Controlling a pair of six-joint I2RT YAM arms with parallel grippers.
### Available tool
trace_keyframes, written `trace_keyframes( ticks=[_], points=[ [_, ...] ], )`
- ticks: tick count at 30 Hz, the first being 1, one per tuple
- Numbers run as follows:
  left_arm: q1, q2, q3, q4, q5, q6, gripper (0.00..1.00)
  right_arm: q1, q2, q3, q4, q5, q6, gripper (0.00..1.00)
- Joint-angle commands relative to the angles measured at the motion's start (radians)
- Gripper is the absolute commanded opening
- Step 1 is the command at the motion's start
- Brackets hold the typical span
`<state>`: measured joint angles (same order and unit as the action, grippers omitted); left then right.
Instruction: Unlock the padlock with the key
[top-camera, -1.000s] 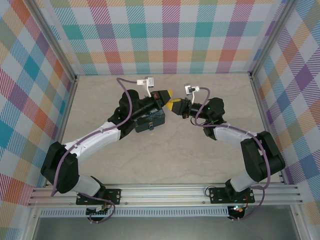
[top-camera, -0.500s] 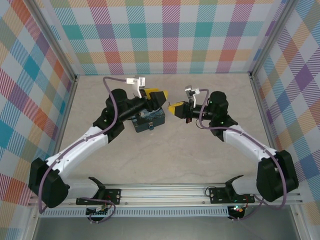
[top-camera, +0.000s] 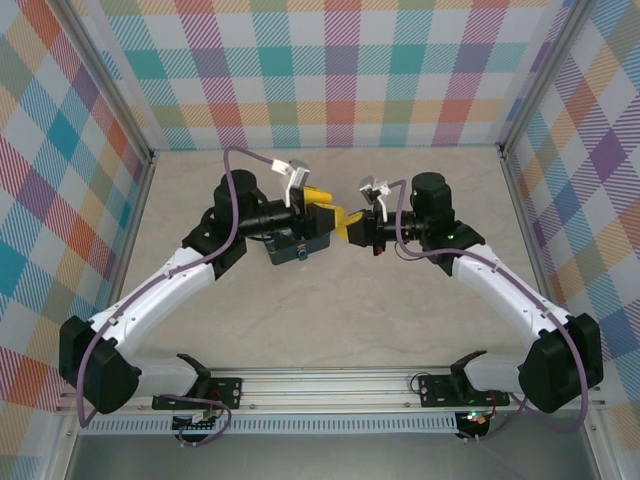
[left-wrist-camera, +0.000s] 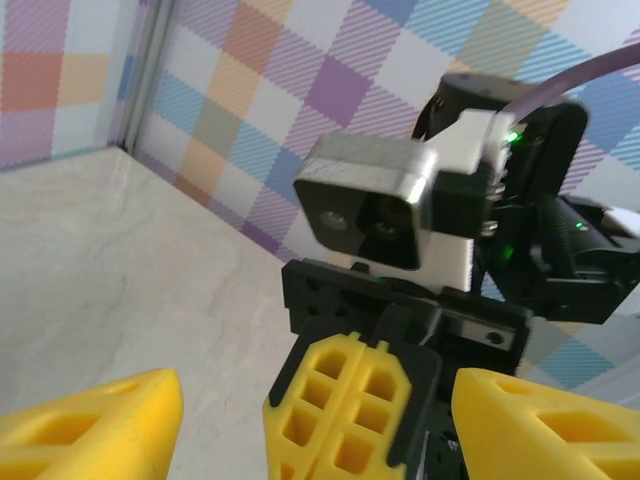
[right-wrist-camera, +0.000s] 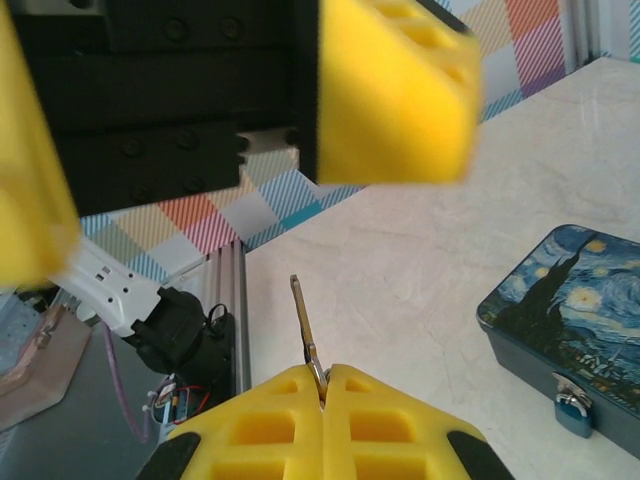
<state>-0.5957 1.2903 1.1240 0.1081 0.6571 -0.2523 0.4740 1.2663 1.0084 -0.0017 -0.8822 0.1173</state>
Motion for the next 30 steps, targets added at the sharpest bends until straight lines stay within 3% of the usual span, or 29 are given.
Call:
trace_keyframes(
  ticks=[1,6,12,16,20,30],
  points=[
    [-0.001,0.012,0.031,-0.012,0.055,0.027,0.67,0.005,-0.001,0.023,0.01,-0.027,-0.018,0.02],
    [-0.001,0.021,0.029,-0.013,0.09,0.031,0.44,0.005,-0.015,0.003,0.073,0.005,0.031,0.02],
    [-0.003,0.023,0.031,-0.03,0.125,0.047,0.24,0.005,-0.02,-0.005,0.121,0.029,0.077,0.02],
    [-0.003,0.027,0.038,-0.045,0.121,0.061,0.01,0.005,-0.019,-0.008,0.129,0.021,0.086,0.04],
    [-0.005,0.026,0.029,0.005,0.11,0.029,0.0,0.0,-0.029,-0.026,0.13,0.011,0.091,0.08],
    [-0.012,0.032,0.003,0.08,0.079,-0.018,0.0,0.0,-0.053,-0.046,0.103,-0.019,0.064,0.35]
  ],
)
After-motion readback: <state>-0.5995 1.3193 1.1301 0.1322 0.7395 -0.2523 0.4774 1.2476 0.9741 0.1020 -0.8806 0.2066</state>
